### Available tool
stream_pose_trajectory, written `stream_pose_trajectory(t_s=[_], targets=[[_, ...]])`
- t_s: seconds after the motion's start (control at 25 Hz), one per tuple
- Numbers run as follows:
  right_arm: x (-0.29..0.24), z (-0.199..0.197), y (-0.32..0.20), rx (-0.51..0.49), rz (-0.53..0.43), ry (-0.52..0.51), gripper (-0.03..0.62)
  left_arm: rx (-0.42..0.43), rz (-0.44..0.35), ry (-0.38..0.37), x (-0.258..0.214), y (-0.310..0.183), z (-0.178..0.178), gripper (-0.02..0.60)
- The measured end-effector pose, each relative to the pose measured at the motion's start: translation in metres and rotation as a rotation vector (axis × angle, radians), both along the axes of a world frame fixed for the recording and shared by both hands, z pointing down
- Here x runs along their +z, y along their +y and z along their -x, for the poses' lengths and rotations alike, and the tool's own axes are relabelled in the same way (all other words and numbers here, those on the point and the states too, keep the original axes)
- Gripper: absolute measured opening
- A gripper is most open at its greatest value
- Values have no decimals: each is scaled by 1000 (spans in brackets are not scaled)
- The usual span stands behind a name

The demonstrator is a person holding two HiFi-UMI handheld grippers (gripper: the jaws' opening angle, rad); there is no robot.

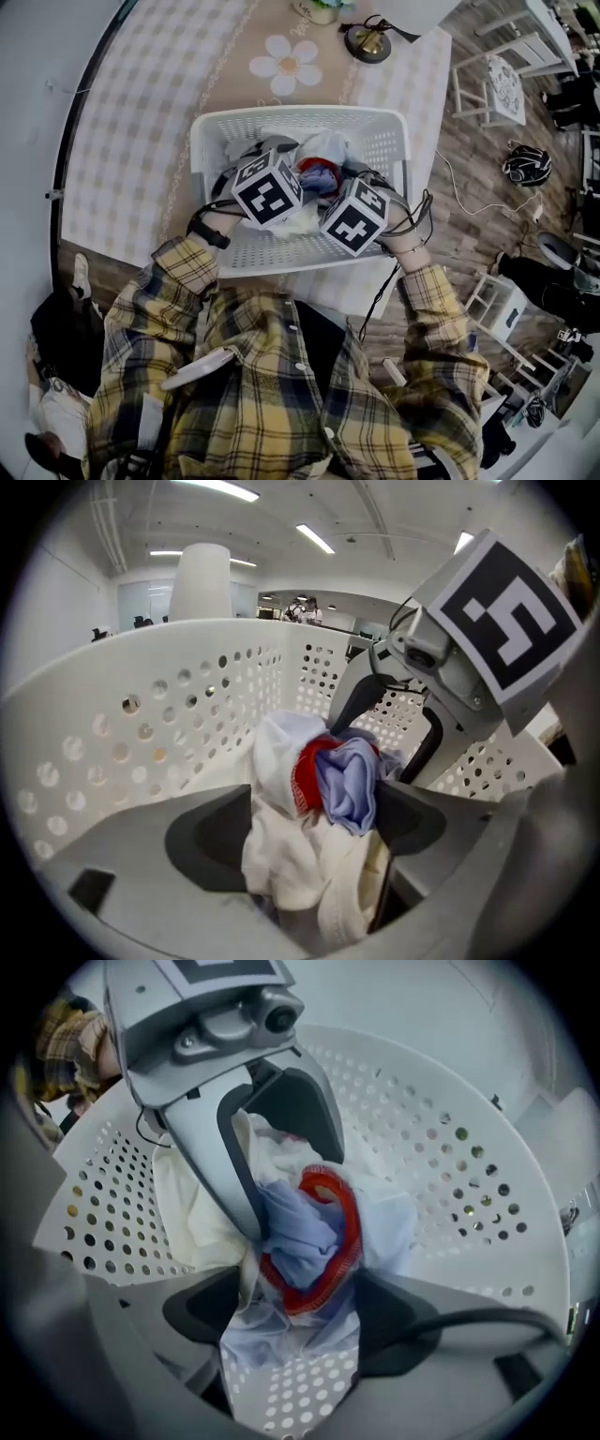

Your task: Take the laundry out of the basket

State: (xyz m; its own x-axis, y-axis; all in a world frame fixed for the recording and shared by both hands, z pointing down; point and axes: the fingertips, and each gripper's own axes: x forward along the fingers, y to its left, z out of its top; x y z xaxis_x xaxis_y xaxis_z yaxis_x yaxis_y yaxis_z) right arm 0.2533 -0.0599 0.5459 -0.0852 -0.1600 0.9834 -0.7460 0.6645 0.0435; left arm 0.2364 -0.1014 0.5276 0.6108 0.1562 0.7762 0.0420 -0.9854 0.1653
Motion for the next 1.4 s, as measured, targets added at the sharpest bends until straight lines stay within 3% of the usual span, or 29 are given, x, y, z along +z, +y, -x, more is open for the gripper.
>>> stream_pose_trajectory(t_s=[0.16, 0.6, 0.8, 0.92, 1.0, 1.2, 1.4], targets=[[17, 4, 8, -8, 47, 18, 414, 20, -10, -18, 7, 10, 5, 433], [39, 8, 7, 37, 81, -50, 396, 60, -26, -82, 27, 19, 7, 416], [29, 2, 5, 48, 74, -85, 302, 143, -84, -68, 15, 27, -2, 305], [32, 10, 2, 59, 52, -88, 182, 198, -155, -41, 21, 30, 4, 236], [30, 13, 0, 60, 33, -92, 140, 208, -177, -34, 21, 29, 7, 201], [11, 11, -6, 82, -17, -102, 120, 196, -209, -6, 5, 26, 4, 149], [-16, 2, -12, 150, -91, -109, 115, 108, -152, 61, -19, 21, 1, 133]])
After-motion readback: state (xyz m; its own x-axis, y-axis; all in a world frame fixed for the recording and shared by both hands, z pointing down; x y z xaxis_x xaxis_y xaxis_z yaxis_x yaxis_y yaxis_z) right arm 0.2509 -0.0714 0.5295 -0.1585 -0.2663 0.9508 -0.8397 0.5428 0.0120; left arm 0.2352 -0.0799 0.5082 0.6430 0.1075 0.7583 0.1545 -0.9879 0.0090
